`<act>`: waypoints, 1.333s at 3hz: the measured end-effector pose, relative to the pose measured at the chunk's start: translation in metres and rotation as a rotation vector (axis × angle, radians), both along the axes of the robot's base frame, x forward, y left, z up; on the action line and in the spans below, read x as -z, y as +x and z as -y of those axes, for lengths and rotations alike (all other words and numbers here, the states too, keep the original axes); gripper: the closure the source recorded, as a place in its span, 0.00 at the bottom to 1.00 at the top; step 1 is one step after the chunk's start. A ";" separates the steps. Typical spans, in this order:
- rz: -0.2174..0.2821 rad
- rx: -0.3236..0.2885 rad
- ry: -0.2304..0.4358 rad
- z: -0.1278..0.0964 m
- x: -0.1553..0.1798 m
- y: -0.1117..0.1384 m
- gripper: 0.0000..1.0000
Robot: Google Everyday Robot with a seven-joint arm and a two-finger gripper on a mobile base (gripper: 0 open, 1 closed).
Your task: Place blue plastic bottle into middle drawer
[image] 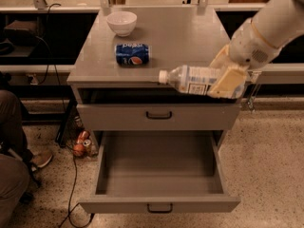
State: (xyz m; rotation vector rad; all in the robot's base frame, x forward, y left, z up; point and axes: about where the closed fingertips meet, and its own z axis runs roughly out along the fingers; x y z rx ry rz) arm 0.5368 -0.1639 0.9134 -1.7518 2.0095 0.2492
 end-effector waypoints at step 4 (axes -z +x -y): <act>-0.211 -0.070 0.084 -0.023 0.240 -0.059 1.00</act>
Offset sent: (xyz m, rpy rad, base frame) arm -0.0680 0.0113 -0.2595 0.0708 0.2278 0.0957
